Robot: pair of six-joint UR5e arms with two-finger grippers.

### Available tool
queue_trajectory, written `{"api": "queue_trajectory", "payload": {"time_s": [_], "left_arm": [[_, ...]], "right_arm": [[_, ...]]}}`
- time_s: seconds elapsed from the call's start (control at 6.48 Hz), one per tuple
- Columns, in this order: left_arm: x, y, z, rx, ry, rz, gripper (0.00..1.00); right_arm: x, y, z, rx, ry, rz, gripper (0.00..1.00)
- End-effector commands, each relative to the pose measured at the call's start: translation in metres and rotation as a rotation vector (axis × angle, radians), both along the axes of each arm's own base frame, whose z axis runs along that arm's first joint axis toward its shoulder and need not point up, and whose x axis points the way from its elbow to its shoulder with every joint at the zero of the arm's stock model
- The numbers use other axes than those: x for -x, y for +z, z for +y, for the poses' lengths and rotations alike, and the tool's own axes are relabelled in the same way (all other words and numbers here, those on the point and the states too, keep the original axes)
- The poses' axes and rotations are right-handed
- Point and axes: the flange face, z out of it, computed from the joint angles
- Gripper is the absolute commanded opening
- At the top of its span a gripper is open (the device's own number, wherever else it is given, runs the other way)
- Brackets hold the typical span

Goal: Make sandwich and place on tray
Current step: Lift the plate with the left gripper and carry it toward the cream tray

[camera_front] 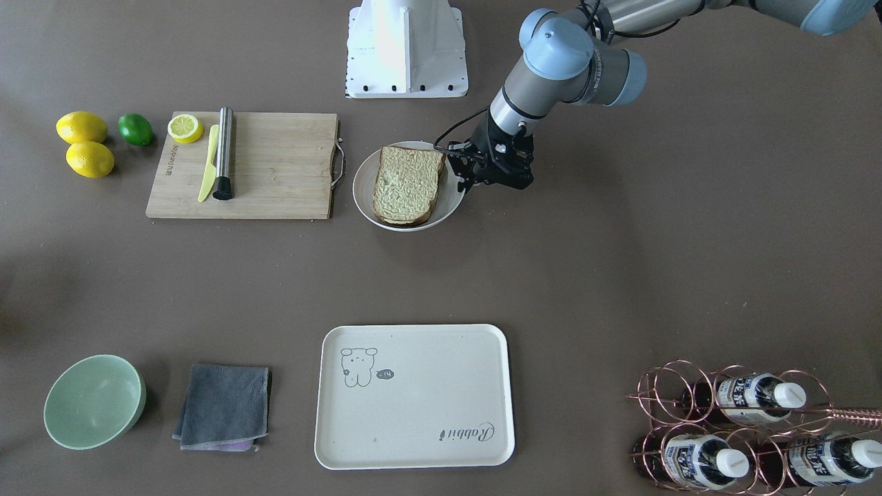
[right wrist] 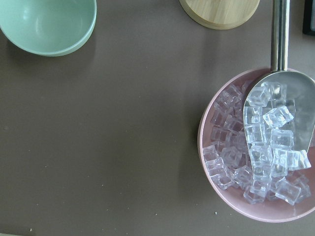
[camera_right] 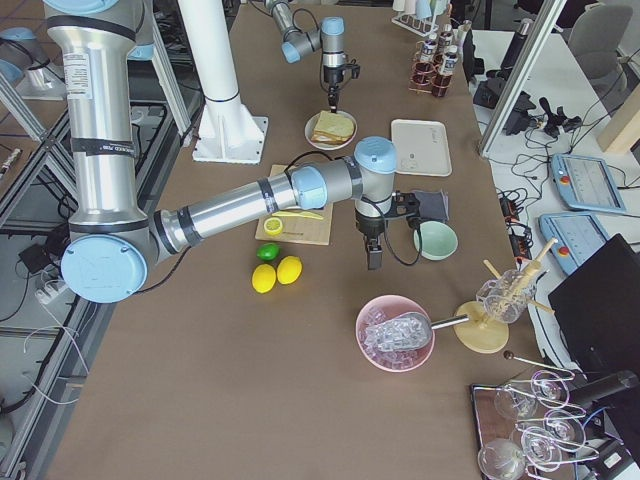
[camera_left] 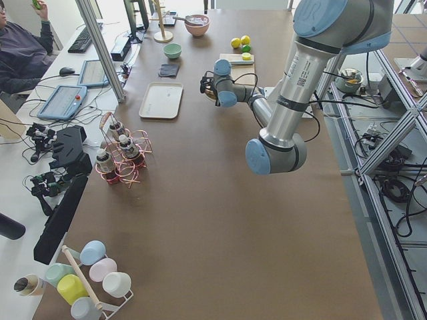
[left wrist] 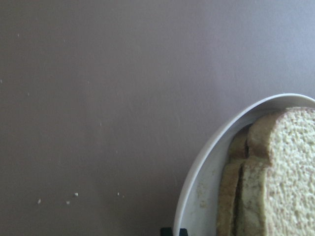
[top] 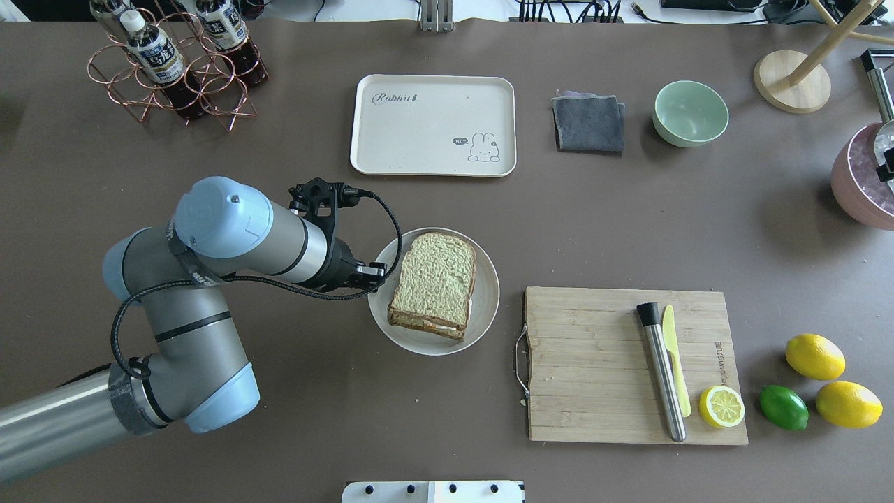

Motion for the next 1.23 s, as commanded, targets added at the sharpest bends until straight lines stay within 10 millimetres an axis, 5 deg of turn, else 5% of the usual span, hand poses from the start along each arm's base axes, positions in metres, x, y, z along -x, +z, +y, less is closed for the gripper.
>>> {"api": "queue_trajectory", "payload": {"time_s": [0.0,0.31,0.62,0.77,1.08], "left_arm": [[0.010,-0.027,-0.081,0.042,-0.019,0.014,0.00],[0.022,-0.022,-0.162,-0.007,-0.017,-0.042,0.00],[0.027,-0.038,-0.244,-0.020,-0.017,-0.089,0.00],[0.017,-0.046,-0.269,-0.005,-0.018,-0.106,0.00],[0.000,-0.022,-0.303,-0.023,-0.034,-0.130,0.00]], "right_arm": [[-0.040,0.029,0.012,0.010,0.004,-0.032,1.00],[-0.072,0.055,0.032,0.024,0.024,-0.025,1.00],[-0.086,0.072,0.046,0.020,0.012,-0.006,1.00],[-0.089,0.075,0.049,0.026,0.019,-0.006,1.00],[-0.090,0.077,0.050,0.030,0.019,-0.005,1.00]]}}
